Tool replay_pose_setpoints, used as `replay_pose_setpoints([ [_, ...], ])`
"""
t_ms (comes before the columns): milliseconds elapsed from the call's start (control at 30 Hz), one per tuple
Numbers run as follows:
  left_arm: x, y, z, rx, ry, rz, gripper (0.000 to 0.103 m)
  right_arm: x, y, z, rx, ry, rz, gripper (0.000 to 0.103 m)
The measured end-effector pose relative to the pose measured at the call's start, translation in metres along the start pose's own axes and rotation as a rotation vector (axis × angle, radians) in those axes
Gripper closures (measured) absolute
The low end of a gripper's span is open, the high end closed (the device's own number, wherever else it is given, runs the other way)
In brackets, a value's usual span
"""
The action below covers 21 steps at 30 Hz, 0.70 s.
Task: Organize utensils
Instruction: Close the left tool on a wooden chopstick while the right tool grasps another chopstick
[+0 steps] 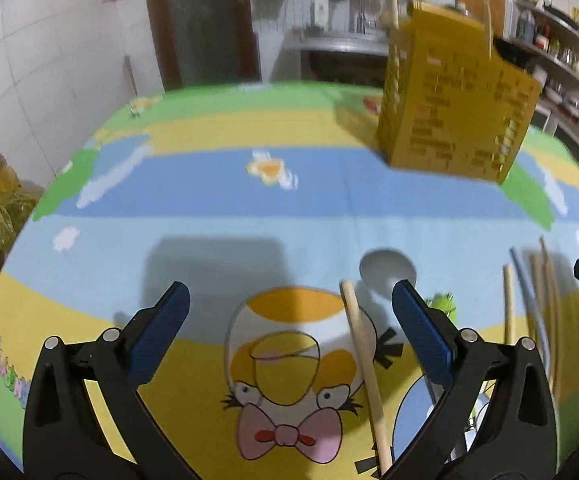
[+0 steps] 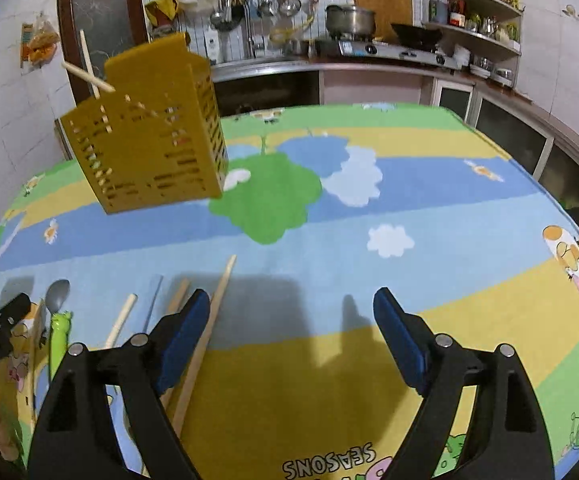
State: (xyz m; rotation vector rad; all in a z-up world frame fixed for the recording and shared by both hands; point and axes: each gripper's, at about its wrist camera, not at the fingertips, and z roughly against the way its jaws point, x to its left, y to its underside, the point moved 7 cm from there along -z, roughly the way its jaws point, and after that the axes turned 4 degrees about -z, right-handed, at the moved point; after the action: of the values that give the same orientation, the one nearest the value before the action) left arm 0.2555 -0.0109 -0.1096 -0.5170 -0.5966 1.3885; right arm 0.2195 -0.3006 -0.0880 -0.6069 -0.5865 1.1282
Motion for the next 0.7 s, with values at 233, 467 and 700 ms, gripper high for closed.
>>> replay_pose_setpoints([
  [233,0.002,0.011,-0.019,0.092,0.006,0.030,0.005,0.008,0.009,-0.019,0.075,0.017,0.019,0.020],
  [467,0.002,0.013,-0.021,0.095,0.005,0.040,0.005,0.009,0.011,-0.019,0.082,0.028,-0.003,0.020],
  [700,0.001,0.012,-0.023,0.097,0.011,0.045,0.005,0.011,0.012,-0.020,0.089,0.036,-0.033,0.020],
])
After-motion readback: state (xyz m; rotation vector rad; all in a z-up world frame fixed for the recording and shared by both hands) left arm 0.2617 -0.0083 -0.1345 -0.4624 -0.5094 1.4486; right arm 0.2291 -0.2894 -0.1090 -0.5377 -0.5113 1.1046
